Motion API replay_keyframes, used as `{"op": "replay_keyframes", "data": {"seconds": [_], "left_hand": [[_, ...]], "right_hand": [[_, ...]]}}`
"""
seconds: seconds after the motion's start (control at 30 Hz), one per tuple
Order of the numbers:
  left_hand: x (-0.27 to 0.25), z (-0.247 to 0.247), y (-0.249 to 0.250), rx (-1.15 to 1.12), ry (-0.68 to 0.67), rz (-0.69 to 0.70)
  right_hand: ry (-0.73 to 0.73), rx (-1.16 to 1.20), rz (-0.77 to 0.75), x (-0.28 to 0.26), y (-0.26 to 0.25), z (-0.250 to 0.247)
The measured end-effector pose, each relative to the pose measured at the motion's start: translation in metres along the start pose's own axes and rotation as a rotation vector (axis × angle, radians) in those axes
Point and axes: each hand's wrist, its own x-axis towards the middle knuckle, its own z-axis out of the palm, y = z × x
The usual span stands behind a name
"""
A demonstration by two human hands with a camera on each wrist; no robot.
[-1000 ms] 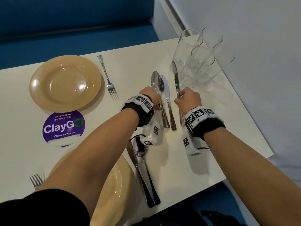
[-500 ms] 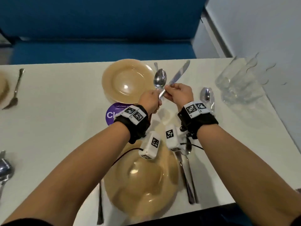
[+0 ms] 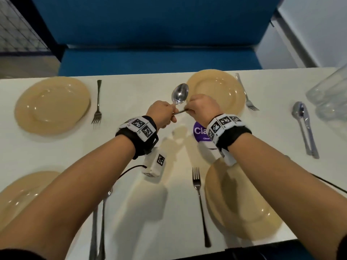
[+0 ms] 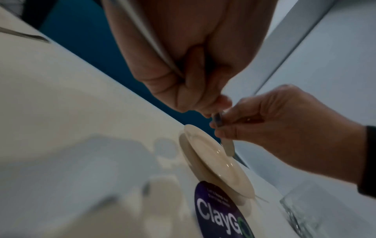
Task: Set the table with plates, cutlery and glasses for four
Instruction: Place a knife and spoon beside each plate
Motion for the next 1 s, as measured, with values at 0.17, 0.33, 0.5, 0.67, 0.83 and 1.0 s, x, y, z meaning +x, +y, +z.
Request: {"op": "replay_keyframes", "data": {"seconds": [0.17, 0.33, 0.5, 0.67, 0.83, 1.0], "left_hand": [[0.010, -0.029, -0.019, -0.361, 0.098, -0.159], [0.021, -0.040, -0.031, -0.445, 0.114, -0.190], [0.035, -0.047, -0.037, -0.387, 0.079, -0.104], [0.046, -0.051, -0.044, -0.250, 0.072, -0.055], [0.051, -0.051, -0.047, -0.162, 0.088, -0.038], [0.055, -0.054, -0.045, -0.028, 0.119, -0.036]], "right_hand": [[-0.057, -0.020, 0.234, 0.012, 0.002, -0.005], [0.000, 0.322, 0.539, 0.043, -0.008, 0.003], [-0.204, 0.410, 0.643, 0.083, -0.026, 0.031], [-0.229, 0.309, 0.670, 0.093, -0.027, 0.050], [-0.157, 0.304, 0.641, 0.085, -0.022, 0.056], [0.208, 0.329, 0.238, 0.084, -0.033, 0.057]]}}
